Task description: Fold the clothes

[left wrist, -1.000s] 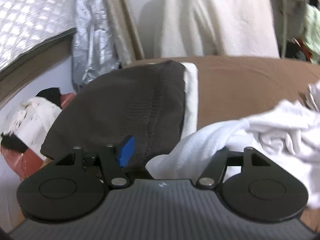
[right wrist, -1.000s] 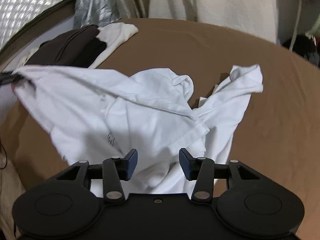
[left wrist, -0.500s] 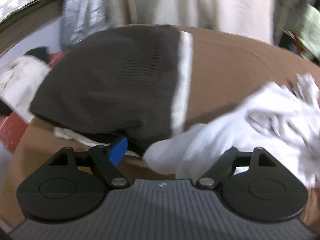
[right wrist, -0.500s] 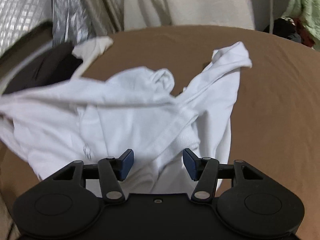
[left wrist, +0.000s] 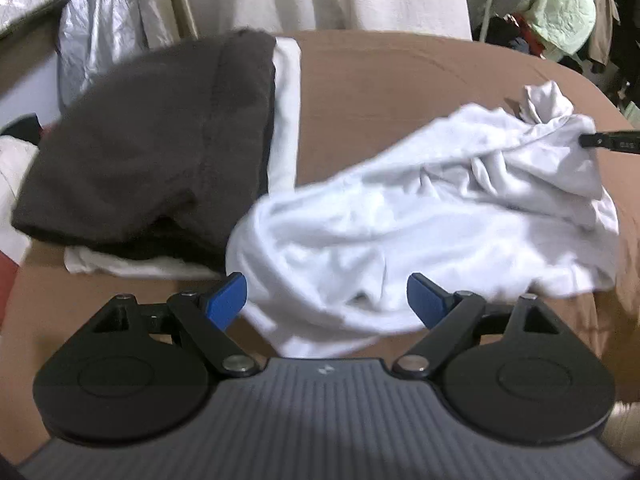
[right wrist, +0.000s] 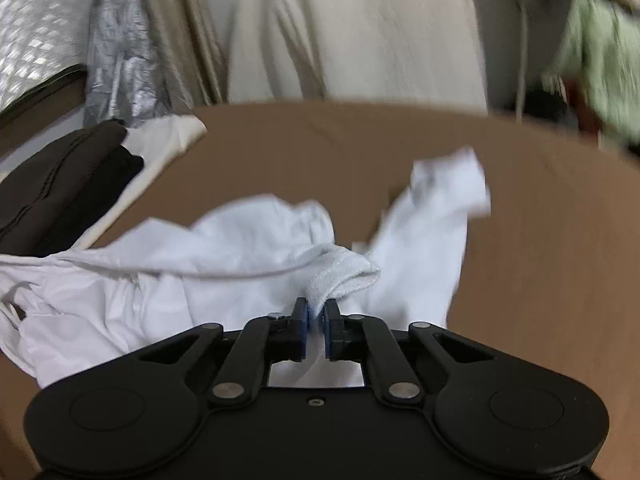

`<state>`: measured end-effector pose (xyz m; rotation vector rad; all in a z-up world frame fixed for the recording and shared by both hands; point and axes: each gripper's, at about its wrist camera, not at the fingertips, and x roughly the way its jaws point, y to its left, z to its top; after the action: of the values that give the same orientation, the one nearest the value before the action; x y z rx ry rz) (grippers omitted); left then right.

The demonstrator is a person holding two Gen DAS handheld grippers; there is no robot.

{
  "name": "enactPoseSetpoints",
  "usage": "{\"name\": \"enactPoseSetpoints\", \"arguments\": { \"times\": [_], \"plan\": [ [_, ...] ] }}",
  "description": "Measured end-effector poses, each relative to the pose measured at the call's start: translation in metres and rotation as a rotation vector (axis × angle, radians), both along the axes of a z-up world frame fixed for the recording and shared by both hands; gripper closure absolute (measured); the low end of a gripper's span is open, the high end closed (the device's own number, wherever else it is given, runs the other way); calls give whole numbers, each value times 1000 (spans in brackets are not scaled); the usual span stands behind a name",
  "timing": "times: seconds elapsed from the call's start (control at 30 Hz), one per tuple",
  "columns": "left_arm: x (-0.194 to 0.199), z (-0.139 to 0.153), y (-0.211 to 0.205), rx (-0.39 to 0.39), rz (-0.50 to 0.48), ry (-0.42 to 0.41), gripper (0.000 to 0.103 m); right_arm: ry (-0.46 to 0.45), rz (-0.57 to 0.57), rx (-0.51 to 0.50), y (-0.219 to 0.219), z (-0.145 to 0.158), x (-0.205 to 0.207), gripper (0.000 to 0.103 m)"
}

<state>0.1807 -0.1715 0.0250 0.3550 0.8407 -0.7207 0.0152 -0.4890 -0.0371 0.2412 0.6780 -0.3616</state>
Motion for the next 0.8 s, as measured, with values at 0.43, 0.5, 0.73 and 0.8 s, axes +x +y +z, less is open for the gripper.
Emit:
{"name": "enactPoseSetpoints", "arguments": {
  "times": [0.43, 0.5, 0.73, 0.8],
  "plan": [
    [-15, 30, -178, -291, -318, -20, 5, -211, 372, 153, 10, 118, 75, 96],
    [-7, 19, -190, -361, -320, 37, 5, -168, 419, 180, 19, 118, 81, 96],
    [23, -20, -191, -529, -356, 283, 92, -126, 561, 309, 29, 90, 64, 96],
    [27, -20, -185, -491, -292, 186, 93, -146, 533, 301, 15, 83, 55, 92]
  ]
}}
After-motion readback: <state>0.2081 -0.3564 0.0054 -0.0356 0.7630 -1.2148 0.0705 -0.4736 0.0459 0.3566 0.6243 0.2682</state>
